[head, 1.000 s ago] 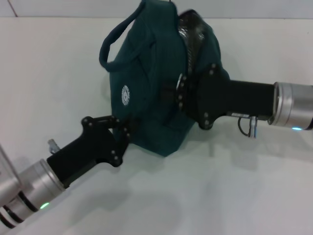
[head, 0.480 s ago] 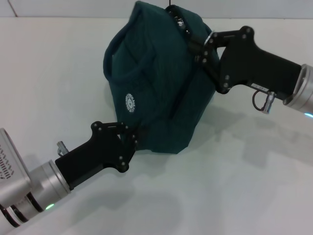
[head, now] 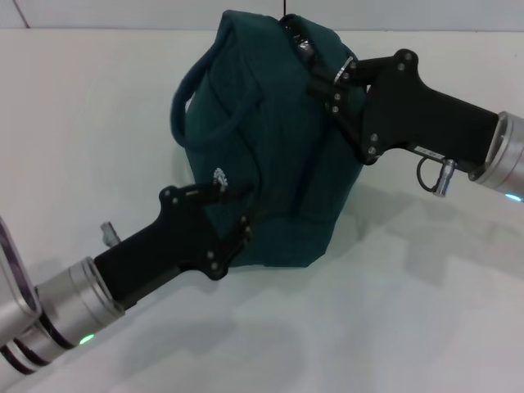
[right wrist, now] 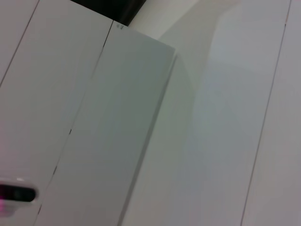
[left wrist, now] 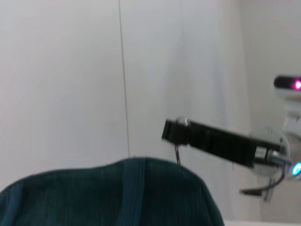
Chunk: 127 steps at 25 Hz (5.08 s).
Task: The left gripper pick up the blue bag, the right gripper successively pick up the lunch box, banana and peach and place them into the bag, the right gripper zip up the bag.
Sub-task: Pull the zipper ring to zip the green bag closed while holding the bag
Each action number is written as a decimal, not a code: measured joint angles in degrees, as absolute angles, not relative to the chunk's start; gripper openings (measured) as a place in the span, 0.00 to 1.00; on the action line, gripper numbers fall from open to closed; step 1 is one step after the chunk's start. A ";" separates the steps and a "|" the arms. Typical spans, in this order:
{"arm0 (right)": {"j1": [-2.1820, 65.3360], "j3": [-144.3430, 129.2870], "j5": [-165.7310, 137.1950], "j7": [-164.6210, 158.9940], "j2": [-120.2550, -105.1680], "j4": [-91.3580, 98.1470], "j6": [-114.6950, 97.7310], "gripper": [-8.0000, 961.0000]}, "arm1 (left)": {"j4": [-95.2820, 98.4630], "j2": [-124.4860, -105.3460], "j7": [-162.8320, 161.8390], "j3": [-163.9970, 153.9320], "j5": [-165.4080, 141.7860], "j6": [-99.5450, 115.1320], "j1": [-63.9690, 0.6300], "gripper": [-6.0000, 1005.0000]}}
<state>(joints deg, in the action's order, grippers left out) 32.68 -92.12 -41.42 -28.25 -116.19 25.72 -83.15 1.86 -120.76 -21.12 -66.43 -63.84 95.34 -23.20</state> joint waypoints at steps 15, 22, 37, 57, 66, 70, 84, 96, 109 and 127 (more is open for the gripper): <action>32.71 -94.59 -39.46 -28.07 -116.19 25.90 -83.19 0.03 | -5.54 -120.76 -31.64 -59.91 -60.38 96.82 -30.78 0.49; 32.38 -94.77 -39.23 -27.62 -116.19 25.84 -83.64 0.03 | -5.48 -120.76 -31.33 -58.83 -60.71 96.28 -30.19 0.46; 32.25 -94.75 -31.70 -31.05 -116.20 22.82 -85.04 0.03 | -1.21 -120.59 -27.86 -59.28 -67.85 96.74 -28.91 0.07; 32.47 -94.71 -22.71 -34.12 -116.19 18.56 -81.79 0.03 | 6.27 -119.88 -24.61 -58.77 -65.46 96.05 -22.21 0.07; 32.68 -95.27 -22.49 -34.16 -116.19 18.51 -81.73 0.03 | 0.21 -120.46 -21.59 -58.56 -58.13 96.71 -23.93 0.13; 32.57 -95.27 -22.48 -34.19 -116.19 18.50 -81.73 0.03 | 4.31 -119.94 -33.58 -58.64 -57.76 97.59 -23.90 0.20; 32.13 -95.37 -22.91 -34.27 -116.19 18.43 -81.87 0.03 | 22.30 -117.99 -60.79 -59.16 -72.09 91.50 -30.88 0.61; 31.67 -96.16 -22.52 -34.98 -116.19 17.86 -82.16 0.03 | 27.18 -119.39 -65.88 -59.15 -83.60 86.72 -34.73 0.55; 31.46 -96.15 -22.49 -34.98 -116.19 17.91 -82.18 0.03 | 26.58 -119.69 -61.79 -59.21 -84.91 86.34 -34.73 0.33; 32.01 -98.48 -22.52 -38.82 -116.20 18.61 -82.20 0.03 | 27.10 -119.46 -49.00 -58.74 -83.16 92.63 -29.29 0.06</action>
<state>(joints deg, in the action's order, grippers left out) 32.01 -98.48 -22.52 -38.82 -116.20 18.61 -82.20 27.10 -119.46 -49.00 -58.74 -83.16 92.63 -29.28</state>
